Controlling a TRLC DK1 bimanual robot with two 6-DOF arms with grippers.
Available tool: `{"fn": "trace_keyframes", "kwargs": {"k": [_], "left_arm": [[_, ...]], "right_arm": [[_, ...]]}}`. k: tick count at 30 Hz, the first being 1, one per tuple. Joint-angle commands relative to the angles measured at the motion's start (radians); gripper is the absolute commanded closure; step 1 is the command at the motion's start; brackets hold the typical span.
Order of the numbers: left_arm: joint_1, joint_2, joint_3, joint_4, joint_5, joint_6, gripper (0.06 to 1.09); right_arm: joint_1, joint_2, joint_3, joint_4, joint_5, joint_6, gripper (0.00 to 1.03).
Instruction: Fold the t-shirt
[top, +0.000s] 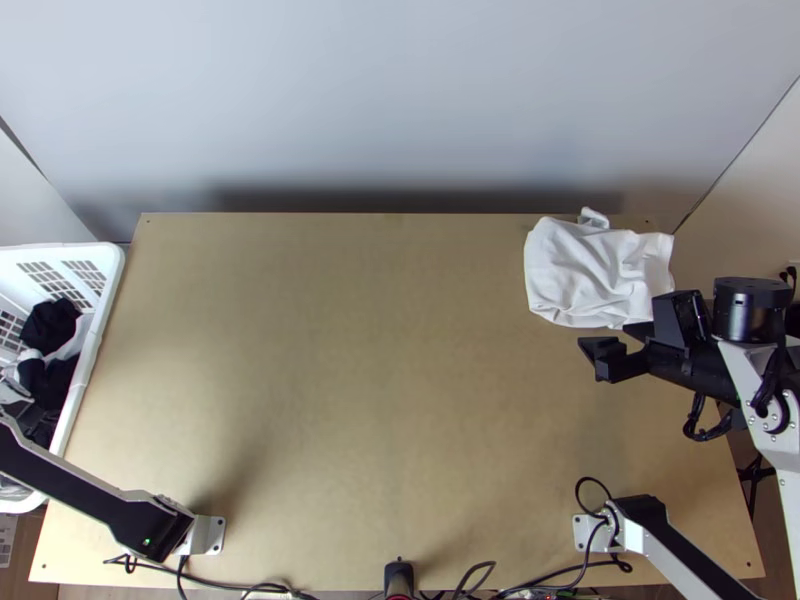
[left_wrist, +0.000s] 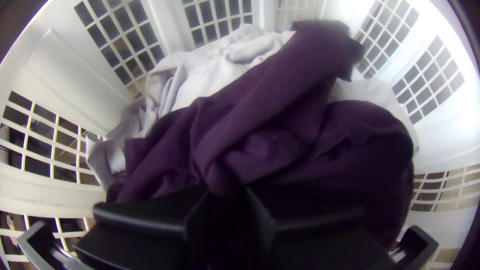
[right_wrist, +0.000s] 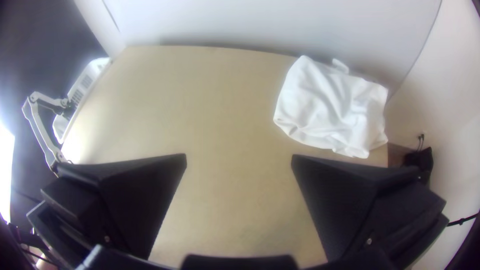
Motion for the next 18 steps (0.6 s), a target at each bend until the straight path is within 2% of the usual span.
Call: {"fn": "trace_keyframes", "kwargs": {"k": [1, 2, 4, 8, 10, 14, 18], "left_arm": [[0.014, 0.009, 0.018, 0.011, -0.05, 0.068, 1.05], [0.012, -0.028, 0.009, -0.009, -0.031, 0.066, 1.05], [0.012, -0.115, -0.011, -0.056, 0.062, 0.037, 1.05], [0.017, -0.37, -0.078, -0.161, 0.423, -0.093, 1.05], [0.005, -0.523, -0.121, -0.167, 0.529, -0.158, 1.05], [-0.058, -0.816, -0.166, -0.159, 0.661, -0.271, 1.05], [-0.146, -1.031, -0.181, -0.118, 0.716, -0.386, 1.05]], "right_arm": [[-0.022, -0.001, -0.003, 0.004, -0.001, 0.004, 0.05], [-0.025, -0.001, -0.009, 0.009, -0.001, 0.004, 0.05], [-0.027, -0.002, -0.022, 0.012, -0.001, 0.009, 0.05], [-0.03, -0.015, -0.048, 0.021, -0.001, 0.013, 0.05], [-0.03, -0.021, -0.055, 0.022, -0.001, 0.013, 0.05], [-0.03, -0.033, -0.068, 0.024, -0.001, 0.01, 0.05], [-0.03, -0.047, -0.072, 0.032, -0.001, 0.009, 0.05]]}}
